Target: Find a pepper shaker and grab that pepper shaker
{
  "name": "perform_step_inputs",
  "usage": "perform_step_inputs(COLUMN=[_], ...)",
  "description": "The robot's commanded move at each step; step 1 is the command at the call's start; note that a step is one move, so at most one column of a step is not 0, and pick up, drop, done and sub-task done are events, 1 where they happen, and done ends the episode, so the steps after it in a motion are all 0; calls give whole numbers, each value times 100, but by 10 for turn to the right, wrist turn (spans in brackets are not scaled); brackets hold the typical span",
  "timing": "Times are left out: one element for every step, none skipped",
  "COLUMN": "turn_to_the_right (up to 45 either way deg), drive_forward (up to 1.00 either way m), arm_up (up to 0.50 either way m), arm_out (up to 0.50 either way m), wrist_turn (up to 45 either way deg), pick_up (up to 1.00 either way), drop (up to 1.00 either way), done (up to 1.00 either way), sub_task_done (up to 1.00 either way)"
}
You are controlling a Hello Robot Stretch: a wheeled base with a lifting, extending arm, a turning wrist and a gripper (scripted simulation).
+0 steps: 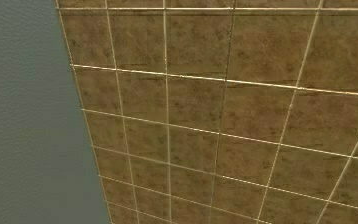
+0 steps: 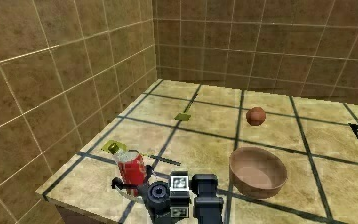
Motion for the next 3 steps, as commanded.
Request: perform_step_inputs(turn_to_the_right=[0,0,0], drive_forward=[0,0,0], arm_up=[0,10,0], arm_out=[0,0,0], wrist_turn=[0,0,0], pick_up=[100,0,0], drop=[0,0,0], done=[0,0,100], sub_task_done=[0,0,0])
